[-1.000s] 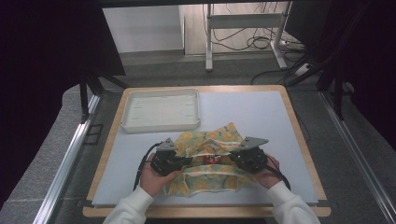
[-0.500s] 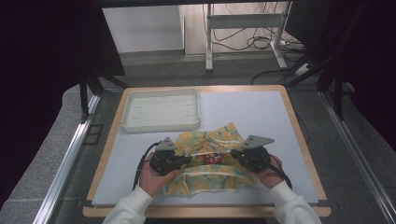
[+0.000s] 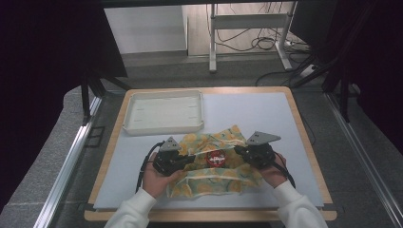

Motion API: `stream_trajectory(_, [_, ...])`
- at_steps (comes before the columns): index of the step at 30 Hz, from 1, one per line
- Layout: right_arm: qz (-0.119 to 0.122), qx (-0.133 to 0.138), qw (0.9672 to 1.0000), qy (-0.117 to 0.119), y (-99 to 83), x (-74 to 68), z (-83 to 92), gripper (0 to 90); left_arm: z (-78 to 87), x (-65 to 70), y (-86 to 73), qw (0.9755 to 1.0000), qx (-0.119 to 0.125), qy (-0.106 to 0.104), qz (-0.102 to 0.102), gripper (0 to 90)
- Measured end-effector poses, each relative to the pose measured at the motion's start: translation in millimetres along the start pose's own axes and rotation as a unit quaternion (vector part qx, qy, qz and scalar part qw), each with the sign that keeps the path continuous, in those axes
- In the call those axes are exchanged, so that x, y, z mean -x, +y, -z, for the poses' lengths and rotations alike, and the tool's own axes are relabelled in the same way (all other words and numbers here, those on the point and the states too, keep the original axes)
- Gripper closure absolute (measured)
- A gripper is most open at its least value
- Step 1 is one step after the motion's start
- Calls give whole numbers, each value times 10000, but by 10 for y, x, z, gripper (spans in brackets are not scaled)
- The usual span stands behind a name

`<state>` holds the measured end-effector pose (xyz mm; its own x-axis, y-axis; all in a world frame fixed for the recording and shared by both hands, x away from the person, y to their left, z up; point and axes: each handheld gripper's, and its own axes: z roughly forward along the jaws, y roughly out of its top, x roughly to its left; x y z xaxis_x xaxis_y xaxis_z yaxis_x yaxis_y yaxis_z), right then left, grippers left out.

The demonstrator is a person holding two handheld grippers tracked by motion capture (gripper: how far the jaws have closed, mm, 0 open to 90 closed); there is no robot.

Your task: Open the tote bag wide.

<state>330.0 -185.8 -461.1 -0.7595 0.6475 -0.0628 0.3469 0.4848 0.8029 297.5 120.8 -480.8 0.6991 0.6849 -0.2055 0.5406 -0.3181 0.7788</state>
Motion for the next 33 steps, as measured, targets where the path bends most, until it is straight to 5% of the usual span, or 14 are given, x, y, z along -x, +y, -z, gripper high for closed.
stream_trajectory(16, [-203,-37,9998,-55,60,143,-299,889,-110,-165,71,9996,-33,238,119,900])
stream_trajectory(26, [-328,-198,9991,-169,24,233,-481,889,-309,-272,43,9988,-238,329,282,900])
stream_trajectory(33, [-300,-452,9984,-133,-66,238,-594,889,-424,-309,-33,9976,-490,436,210,900])
